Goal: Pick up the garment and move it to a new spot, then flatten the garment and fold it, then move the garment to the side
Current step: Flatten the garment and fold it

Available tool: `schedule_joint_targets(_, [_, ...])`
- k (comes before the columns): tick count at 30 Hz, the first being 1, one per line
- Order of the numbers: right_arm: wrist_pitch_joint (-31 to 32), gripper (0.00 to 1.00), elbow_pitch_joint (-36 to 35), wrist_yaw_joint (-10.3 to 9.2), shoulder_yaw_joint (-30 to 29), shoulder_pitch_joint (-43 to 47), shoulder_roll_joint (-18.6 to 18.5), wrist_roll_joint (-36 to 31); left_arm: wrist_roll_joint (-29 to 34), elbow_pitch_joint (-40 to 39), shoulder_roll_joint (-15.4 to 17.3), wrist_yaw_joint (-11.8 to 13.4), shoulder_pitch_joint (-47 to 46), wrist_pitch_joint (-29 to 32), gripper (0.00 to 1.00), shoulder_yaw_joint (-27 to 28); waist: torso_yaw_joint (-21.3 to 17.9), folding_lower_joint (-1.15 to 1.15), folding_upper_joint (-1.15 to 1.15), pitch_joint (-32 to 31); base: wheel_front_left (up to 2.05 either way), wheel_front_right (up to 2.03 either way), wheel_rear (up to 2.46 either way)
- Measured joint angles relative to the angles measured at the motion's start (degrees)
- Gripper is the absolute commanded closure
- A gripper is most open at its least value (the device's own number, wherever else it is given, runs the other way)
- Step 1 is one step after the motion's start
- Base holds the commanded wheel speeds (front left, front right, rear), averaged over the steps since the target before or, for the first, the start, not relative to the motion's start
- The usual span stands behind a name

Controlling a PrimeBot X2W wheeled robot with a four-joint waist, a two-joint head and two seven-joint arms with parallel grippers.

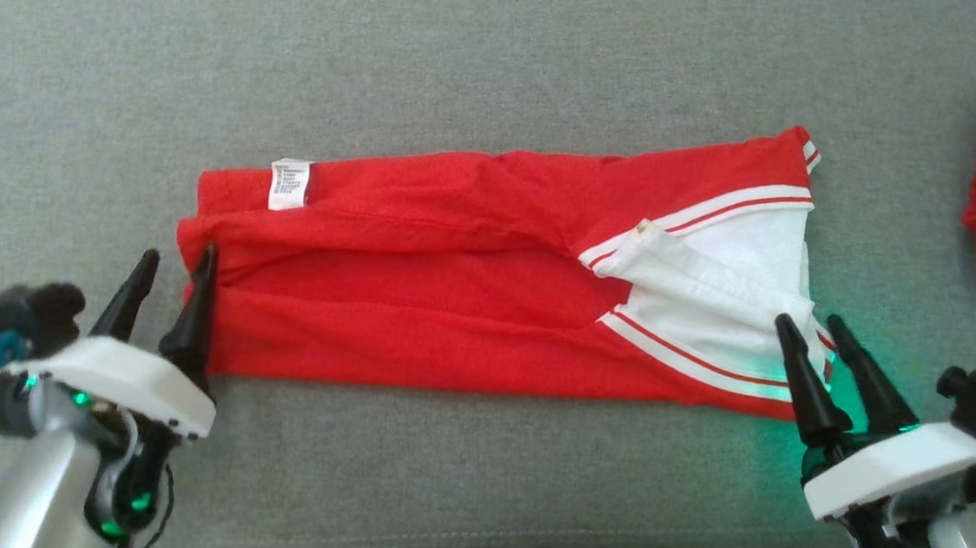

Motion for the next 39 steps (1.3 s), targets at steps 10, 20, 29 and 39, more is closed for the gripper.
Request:
schedule_joint_targets(10, [-1.62, 0.0, -9.43, 0.0, -10.69, 1.32, 7.02, -15.41, 8.44, -7.59, -1.24, 9.53, 4.0, -6.13, 0.0, 0.08, 0.2, 0.0, 0.0, -1.5, 0.0, 0.0, 0.0])
schedule_joint_targets(20, [0.01, 0.0, -16.72, 0.0, -10.99, 1.32, 10.8, -27.47, 17.19, -16.5, -2.04, 15.36, 5.95, -6.98, 0.0, -2.04, 0.28, 0.0, 0.0, -2.78, 0.0, 0.0, 0.0])
schedule_joint_targets(29, [0.6, 0.0, -16.96, 0.0, -10.56, 1.42, 11.2, -27.46, 17.96, -18.31, -2.04, 16.28, 6.05, -7.08, 0.0, -2.53, 0.4, 0.0, 0.0, -2.25, 0.0, 0.0, 0.0])
schedule_joint_targets(39, [3.02, 0.0, -11.34, 0.0, -11.96, 1.37, 11.17, -27.2, 17.95, -18.58, -2.02, 16.45, 5.75, -6.87, 0.0, -3.15, 0.59, 0.0, 0.0, -0.9, 0.0, 0.0, 0.0])
